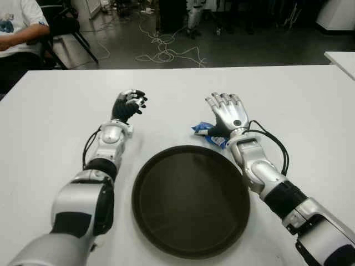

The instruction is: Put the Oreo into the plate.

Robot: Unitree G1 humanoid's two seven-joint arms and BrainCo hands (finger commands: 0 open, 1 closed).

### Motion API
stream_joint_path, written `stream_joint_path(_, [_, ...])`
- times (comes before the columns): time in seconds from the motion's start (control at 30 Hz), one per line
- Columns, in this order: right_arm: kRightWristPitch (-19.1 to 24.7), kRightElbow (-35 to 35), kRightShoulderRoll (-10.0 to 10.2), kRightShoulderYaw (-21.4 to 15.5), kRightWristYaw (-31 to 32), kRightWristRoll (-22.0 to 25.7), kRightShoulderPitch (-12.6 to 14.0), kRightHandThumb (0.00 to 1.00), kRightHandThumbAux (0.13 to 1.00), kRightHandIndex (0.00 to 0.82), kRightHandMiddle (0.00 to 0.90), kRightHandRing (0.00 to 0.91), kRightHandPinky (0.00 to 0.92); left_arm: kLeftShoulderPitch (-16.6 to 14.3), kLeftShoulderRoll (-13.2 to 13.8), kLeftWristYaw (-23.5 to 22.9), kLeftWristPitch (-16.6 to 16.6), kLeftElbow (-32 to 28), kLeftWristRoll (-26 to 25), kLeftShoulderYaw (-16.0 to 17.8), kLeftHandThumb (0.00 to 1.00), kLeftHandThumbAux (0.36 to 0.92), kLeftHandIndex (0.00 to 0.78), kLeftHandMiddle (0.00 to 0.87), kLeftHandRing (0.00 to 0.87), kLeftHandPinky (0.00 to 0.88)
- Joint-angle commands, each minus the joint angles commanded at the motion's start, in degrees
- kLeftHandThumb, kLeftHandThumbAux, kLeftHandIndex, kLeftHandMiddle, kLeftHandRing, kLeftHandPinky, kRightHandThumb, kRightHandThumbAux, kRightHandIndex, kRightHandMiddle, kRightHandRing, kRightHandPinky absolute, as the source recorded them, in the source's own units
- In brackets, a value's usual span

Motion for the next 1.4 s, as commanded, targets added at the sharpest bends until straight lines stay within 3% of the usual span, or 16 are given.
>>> stream_joint_path(0.6, [-0.88,-3.21,-1.36,0.21,5.85,-1.95,0.32,0.000,0.421,0.100,0.157,0.198,0.231,-0.07,-0.09,0.00,0.02,0.05,0.14,-0.18,0.704,0.712,0.410,0.448,0.482,0.510])
stream_joint_path(1.13, [-7.26,11.49,0.62,-1.62,5.43,3.27,-4.95,0.000,0.407,0.136,0.192,0.261,0.299,0.04,-0.26,-0.75,-0.01,0.03,-0.56,0.49,0.703,0.713,0.409,0.436,0.478,0.524])
stream_joint_path(1.4, [-8.67,14.88,1.06,-1.68,4.47,4.78,-6.30,0.000,0.422,0.164,0.227,0.314,0.329,0.11,-0.20,-0.60,-0.14,0.11,-0.48,0.42,0.705,0.713,0.410,0.448,0.482,0.532])
